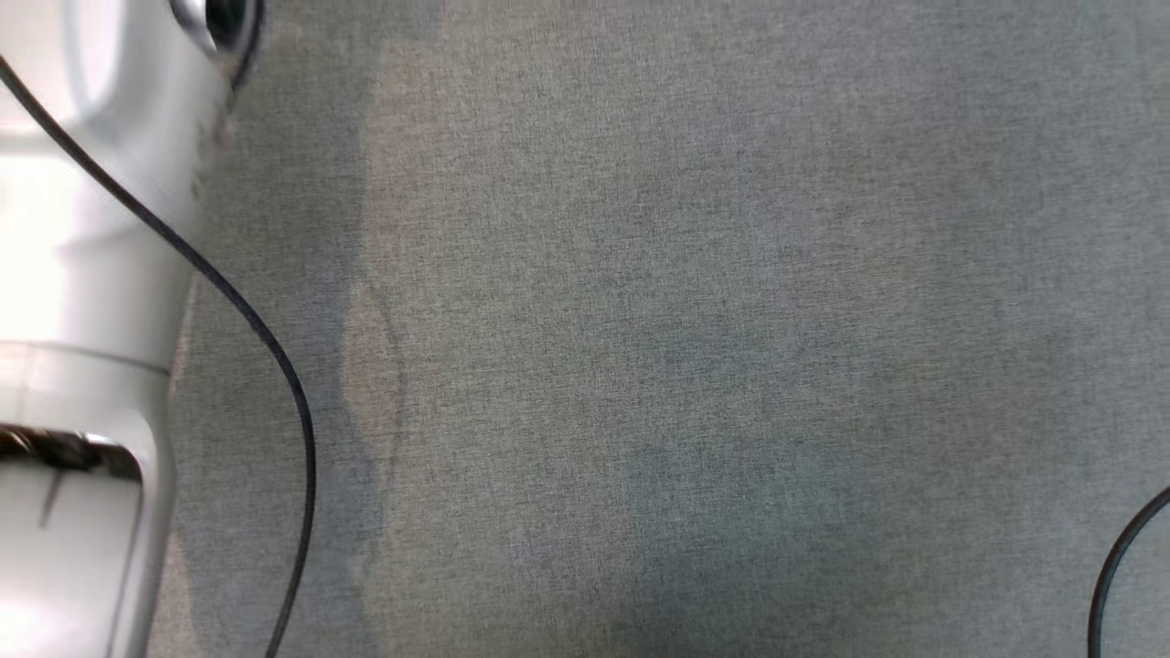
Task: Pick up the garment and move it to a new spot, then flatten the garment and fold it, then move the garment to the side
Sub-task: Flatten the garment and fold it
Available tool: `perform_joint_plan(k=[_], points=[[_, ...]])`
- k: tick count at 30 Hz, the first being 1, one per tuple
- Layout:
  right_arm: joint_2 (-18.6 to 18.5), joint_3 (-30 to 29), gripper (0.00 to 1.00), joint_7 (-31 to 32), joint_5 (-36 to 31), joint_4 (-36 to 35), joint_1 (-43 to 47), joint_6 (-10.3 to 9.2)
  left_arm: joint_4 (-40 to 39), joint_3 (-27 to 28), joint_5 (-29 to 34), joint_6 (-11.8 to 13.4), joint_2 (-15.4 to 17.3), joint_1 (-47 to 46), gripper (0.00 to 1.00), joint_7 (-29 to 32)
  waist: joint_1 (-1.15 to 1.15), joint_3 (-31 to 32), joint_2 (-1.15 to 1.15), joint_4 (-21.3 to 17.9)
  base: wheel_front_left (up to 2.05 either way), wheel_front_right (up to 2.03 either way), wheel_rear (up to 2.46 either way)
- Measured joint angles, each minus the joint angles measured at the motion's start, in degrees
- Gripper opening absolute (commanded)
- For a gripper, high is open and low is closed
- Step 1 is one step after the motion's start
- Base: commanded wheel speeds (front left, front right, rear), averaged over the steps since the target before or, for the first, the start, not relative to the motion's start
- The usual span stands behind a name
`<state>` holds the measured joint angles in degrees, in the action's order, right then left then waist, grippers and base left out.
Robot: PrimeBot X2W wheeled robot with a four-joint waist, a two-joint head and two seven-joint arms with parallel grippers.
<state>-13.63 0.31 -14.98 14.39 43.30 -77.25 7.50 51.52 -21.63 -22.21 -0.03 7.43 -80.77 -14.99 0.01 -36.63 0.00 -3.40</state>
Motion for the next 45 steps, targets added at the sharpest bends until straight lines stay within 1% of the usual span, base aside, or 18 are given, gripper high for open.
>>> perform_joint_plan(k=[7,10,12,13,17,20,24,27,33,38,45], points=[[-0.8,1.6,0.00,0.0,4.2,0.6,11.4,0.00,-0.6,0.4,2.1,-1.3,0.0,10.3,0.00,0.0,0.00,4.0,0.00,0.3,0.00,0.00,0.00],[-1.0,2.4,0.00,0.0,7.3,1.3,16.4,0.00,0.6,-1.1,3.4,-3.1,-0.1,15.5,0.00,-0.1,0.00,6.3,0.00,0.4,0.00,0.00,0.00],[-1.3,2.7,0.00,0.0,9.4,1.4,19.7,0.00,2.2,-1.8,4.0,-3.7,-0.6,19.1,0.00,-0.1,0.00,7.9,0.00,0.5,0.00,0.00,0.00],[-1.9,3.5,0.00,0.0,9.4,1.4,21.5,0.00,2.8,-2.3,4.3,-4.0,-0.5,20.6,0.00,-0.1,0.00,8.8,0.00,0.5,0.00,0.00,0.00],[-3.2,6.6,0.00,0.0,10.2,2.8,28.5,0.00,2.5,-3.6,6.4,-4.4,-0.6,25.4,0.00,-0.1,0.00,12.2,0.00,0.7,0.00,0.00,0.00],[-4.3,9.6,0.00,0.0,10.6,5.3,32.4,0.01,2.1,-4.8,8.3,-4.1,-0.5,29.2,0.00,-0.1,0.00,14.6,0.00,0.9,0.00,0.00,0.00],[-6.6,13.6,0.00,0.0,8.5,8.0,36.2,0.01,2.3,-8.4,12.5,-3.7,0.3,33.3,0.00,-0.1,0.00,18.0,0.00,1.1,0.00,0.00,0.00],[-6.5,15.0,0.00,0.0,9.9,10.4,38.9,0.01,2.6,-9.5,13.6,-3.2,0.1,35.9,0.00,-0.1,0.00,20.5,0.00,1.3,0.00,0.00,0.00],[-6.4,18.7,0.00,0.0,14.3,13.8,42.0,0.01,3.2,-11.6,15.4,-2.9,-0.1,40.4,0.00,-0.1,0.00,24.9,0.00,1.5,0.00,0.00,0.00],[-7.4,22.9,0.00,1.4,18.3,13.4,43.5,0.01,3.4,-13.4,16.3,-3.3,0.6,43.3,0.00,-0.1,0.00,27.6,0.00,1.6,0.00,0.00,0.00],[-10.9,29.5,0.00,6.5,23.9,10.8,45.7,0.01,3.2,-16.7,18.7,-3.4,1.5,46.9,0.00,-0.1,0.00,30.6,0.00,1.8,0.00,0.00,0.00]])
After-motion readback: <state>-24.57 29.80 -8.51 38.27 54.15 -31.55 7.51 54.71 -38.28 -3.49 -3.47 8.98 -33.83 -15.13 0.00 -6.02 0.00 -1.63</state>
